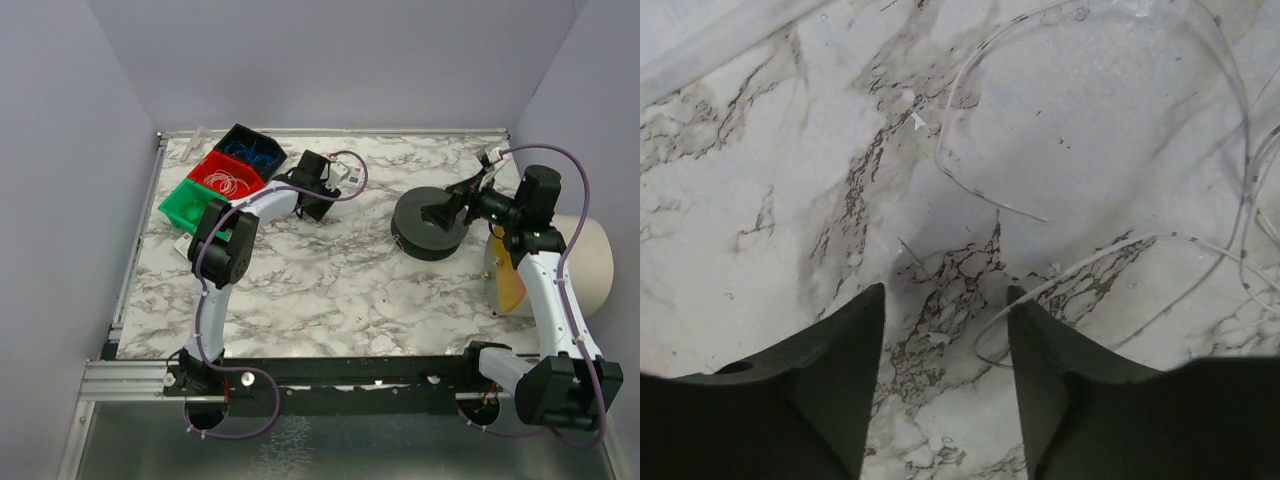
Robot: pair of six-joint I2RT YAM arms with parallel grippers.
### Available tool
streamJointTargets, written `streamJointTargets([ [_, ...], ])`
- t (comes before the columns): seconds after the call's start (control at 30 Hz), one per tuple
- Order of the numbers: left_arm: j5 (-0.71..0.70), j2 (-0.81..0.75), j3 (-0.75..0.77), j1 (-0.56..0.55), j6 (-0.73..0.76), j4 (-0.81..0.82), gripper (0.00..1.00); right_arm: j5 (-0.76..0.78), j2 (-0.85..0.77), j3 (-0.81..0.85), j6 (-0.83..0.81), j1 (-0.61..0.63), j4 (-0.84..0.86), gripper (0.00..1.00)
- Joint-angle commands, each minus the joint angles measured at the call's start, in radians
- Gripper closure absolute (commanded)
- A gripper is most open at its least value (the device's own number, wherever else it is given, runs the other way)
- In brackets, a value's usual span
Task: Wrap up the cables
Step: Pick up the cable at the center of the board.
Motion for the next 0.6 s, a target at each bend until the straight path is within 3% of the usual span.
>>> streamJointTargets([
  [0.0, 0.027, 0.034, 0.052, 0.01, -0.047, 0.01, 0.57, -0.027, 0.004, 0.008, -0.024, 0.005, -0.024, 0.0],
  [0.17, 0.051, -0.007, 0.072, 0.019, -0.097, -0.023, 0.98, -0.033, 0.012, 0.01, -0.029, 0.005, -0.029, 0.0],
  [0.33, -0.089, -0.145, 0.165, 0.019, -0.178, -0.122, 1.0, -0.091, 0.038, 0.032, -0.041, 0.008, -0.074, 0.0],
  [0.43, -0.204, -0.221, 0.287, 0.019, -0.195, -0.213, 1.0, -0.178, 0.069, 0.061, -0.066, 0.023, -0.129, 0.0],
  [0.57, -0.354, -0.322, 0.45, 0.02, -0.191, -0.289, 1.0, -0.153, 0.069, 0.064, -0.125, 0.096, -0.159, 0.0],
])
